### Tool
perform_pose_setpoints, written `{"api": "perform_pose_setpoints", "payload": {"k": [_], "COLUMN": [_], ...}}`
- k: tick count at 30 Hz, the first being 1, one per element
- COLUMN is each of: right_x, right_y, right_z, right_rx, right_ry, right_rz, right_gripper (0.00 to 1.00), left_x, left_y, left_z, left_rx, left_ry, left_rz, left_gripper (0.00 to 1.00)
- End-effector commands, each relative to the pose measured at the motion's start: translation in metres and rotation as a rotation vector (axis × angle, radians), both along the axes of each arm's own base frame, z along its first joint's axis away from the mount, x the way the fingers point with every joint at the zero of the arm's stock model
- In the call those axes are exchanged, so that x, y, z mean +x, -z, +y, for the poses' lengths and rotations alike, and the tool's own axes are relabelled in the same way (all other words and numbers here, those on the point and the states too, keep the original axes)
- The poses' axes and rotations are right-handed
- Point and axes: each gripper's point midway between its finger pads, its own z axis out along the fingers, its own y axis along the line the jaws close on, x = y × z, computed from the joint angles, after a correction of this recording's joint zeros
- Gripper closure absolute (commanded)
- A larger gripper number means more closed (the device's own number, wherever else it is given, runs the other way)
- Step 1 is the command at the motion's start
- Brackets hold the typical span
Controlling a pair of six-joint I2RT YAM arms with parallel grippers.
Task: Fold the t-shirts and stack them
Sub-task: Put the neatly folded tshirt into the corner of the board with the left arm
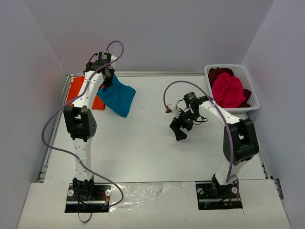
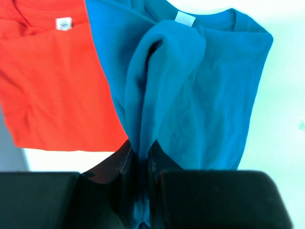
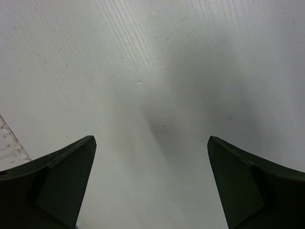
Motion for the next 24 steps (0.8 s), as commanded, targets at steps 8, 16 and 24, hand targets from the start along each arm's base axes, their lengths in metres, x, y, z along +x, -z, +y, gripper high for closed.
{"api": "perform_pose_setpoints", "payload": {"k": [8,16,24], "right_x": [-0.012,-0.013,-0.013], "right_y": [0.013,0.018,0.021], "right_z": [-0.002,-0.005,-0.007], "right_rx": [-0.011,-0.025,-0.04], "right_ry": [-0.017,-0.015,-0.012], "right_rz": [0.066,0.079,0.083], "right_gripper": [0.0,0.0,0.0], "left_x": [0.012,0.014,0.011], "left_y": [-0.071,-0.085,-0.092], "left_z": [0.034,0.068,0.093], "left_rx": [0.076,0.097,0.1], "left_ry": [-0.057,-0.098,-0.123], "left_rz": [-0.173,-0.195,-0.202], "left_gripper": [0.98,0.98,0.98]}}
